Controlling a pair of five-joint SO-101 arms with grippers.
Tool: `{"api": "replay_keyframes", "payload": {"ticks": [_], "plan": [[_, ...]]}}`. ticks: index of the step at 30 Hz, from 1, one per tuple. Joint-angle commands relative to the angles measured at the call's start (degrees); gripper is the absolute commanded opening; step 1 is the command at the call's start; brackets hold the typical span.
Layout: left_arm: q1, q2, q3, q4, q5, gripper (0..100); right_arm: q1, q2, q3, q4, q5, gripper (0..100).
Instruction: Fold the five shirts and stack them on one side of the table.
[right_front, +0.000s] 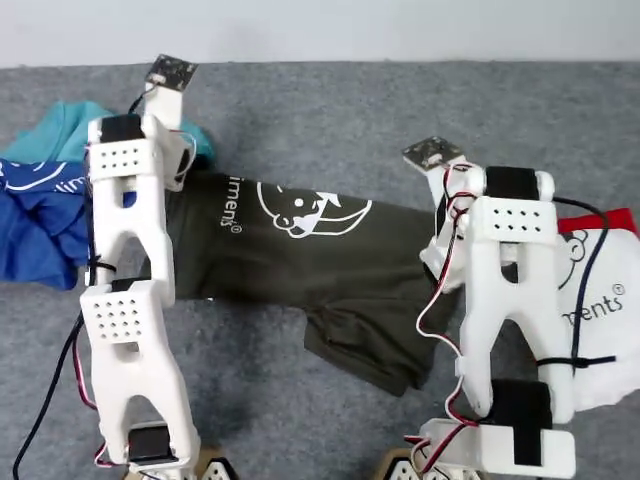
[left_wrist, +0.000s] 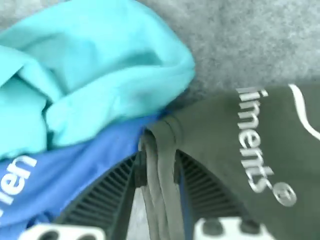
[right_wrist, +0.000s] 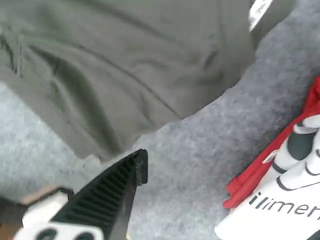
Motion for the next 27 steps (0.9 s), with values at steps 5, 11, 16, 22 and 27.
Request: {"api": "replay_keyframes", "payload": {"ticks": [5, 11, 16, 22, 27], "plan": [[1.41, -5.01, -9.36, 11.78, 2.46, 9, -5.76, -11.30, 8.44, -1.27, 16.35, 53.3], [9.58, -16.35, 11.91, 11.69, 2.37, 9, -13.41, -22.99, 27.16, -9.80, 20.66, 53.3], [15.38, -21.54, 32.75, 9.14, 2.29, 9, -23.25, -30.73, 34.11, -6.46, 19.43, 53.3], [17.41, -26.55, 42.86, 4.48, 2.29, 2, -24.40, -34.15, 37.89, -9.45, 18.90, 46.6], [19.96, -29.89, 45.41, 4.84, 0.70, 2, -24.48, -34.15, 41.32, -12.44, 18.90, 31.6]]}}
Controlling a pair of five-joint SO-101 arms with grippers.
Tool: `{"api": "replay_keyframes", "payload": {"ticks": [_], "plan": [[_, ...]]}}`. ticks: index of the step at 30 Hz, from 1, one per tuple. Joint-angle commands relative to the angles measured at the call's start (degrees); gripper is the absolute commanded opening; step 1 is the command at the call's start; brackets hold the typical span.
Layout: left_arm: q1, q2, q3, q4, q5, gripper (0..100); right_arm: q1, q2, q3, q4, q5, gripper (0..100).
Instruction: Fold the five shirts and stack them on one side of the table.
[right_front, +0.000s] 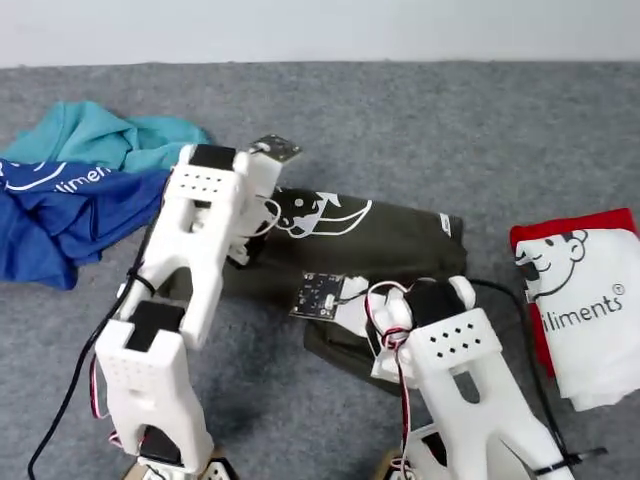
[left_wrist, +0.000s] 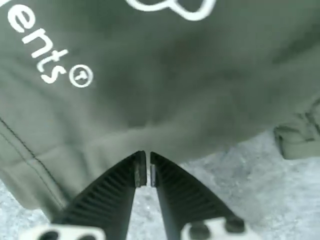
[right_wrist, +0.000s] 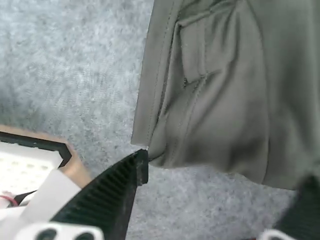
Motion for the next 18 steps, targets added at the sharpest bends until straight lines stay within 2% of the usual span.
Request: {"api": "replay_keyframes", "payload": {"ticks": [1, 7, 13, 18], "plan": [[1.67, -4.92, 0.92, -0.44, -2.46, 2, -0.31, -1.19, 0.35, -1.36, -0.70, 29.5], [1.14, -6.51, 1.45, 1.23, -3.34, 2, -0.31, -1.27, 0.70, -1.01, -0.70, 20.6], [1.05, -6.59, -1.01, 3.87, -3.52, 2, -0.48, -1.80, 8.70, -2.68, -0.26, 12.9], [1.14, -6.59, -2.86, 4.75, -3.52, 2, -0.48, -1.80, 12.22, -7.08, -0.26, 12.2]]}}
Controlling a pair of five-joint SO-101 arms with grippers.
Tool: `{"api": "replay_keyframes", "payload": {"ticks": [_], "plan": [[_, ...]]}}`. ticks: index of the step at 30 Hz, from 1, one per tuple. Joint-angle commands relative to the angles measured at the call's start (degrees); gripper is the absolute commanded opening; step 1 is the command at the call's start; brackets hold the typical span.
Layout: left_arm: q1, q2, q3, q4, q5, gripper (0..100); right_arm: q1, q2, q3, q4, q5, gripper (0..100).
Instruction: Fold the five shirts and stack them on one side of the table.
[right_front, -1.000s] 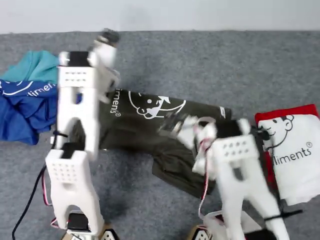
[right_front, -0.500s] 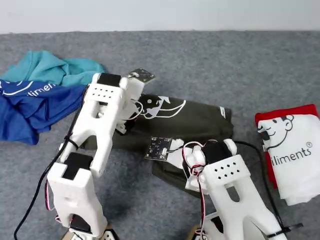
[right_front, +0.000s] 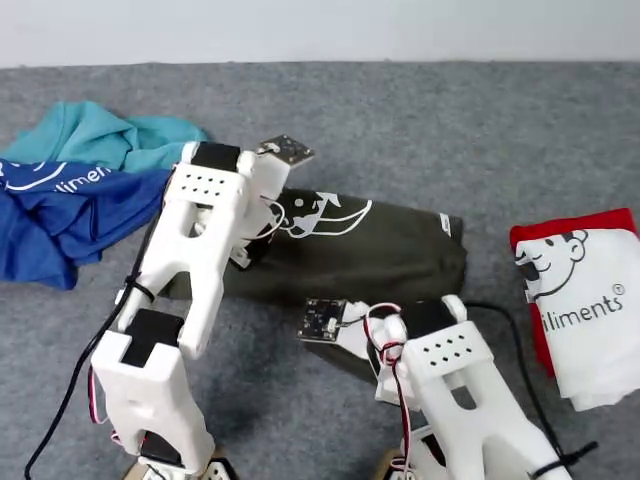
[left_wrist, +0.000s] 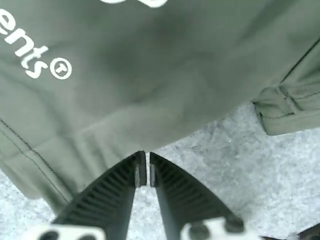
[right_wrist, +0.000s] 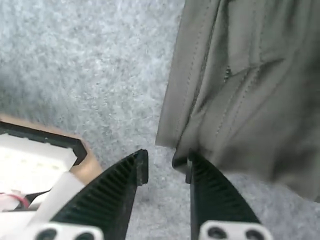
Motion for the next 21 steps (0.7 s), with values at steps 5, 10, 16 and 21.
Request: {"api": "replay_keyframes", "payload": {"ticks": [5, 10, 16, 21], "plan": [[0.18, -3.34, -2.07, 0.62, -0.79, 2, -0.31, -0.66, 5.10, -9.27, -0.18, 12.2], [0.18, -3.34, -2.07, 0.62, -0.79, 2, -0.22, -0.57, 6.51, -15.78, -0.18, 12.3], [0.18, -3.34, -2.07, 0.62, -0.79, 2, 0.31, -0.48, 8.00, -19.91, 0.00, 11.8], [0.18, -3.25, -2.07, 0.62, -0.79, 2, 3.38, -0.48, 14.33, -25.63, 3.25, 12.1]]}}
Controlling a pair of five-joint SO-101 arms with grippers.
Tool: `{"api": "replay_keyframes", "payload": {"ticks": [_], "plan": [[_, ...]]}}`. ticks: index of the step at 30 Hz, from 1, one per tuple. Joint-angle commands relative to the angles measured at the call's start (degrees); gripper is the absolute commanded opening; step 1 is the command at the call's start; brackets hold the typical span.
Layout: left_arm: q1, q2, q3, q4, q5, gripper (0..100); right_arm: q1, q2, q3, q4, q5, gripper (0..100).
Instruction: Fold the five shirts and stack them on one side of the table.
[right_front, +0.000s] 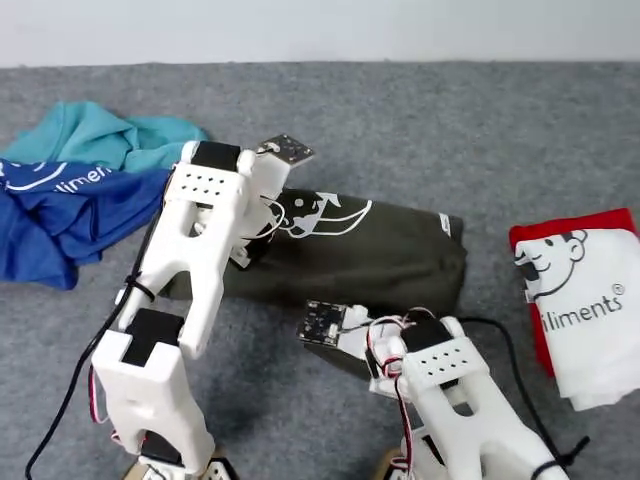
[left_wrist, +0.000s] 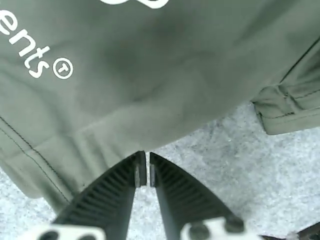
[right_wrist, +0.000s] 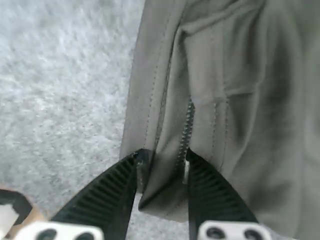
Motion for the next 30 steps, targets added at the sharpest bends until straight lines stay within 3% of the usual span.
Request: {"api": "replay_keyframes", "payload": {"ticks": [1, 6, 10, 19, 30], "plan": [[0.18, -3.16, -2.07, 0.35, -0.79, 2, 1.98, -0.48, 2.20, -2.95, 1.41, 12.1], [0.18, -2.90, -2.07, 0.35, -0.79, 2, 2.77, -0.48, 2.46, -4.62, 1.32, 11.4], [0.18, -2.90, -1.98, 0.35, -0.79, 2, 2.77, -0.57, 2.20, -5.14, 0.35, 0.0], [0.18, -2.81, -1.98, 0.35, -0.79, 2, 2.77, -0.92, -8.97, 2.95, -6.95, 0.9], [0.18, -2.81, -1.98, 0.35, -0.79, 2, 3.56, 2.15, -16.26, -6.64, -8.97, 0.9]]}}
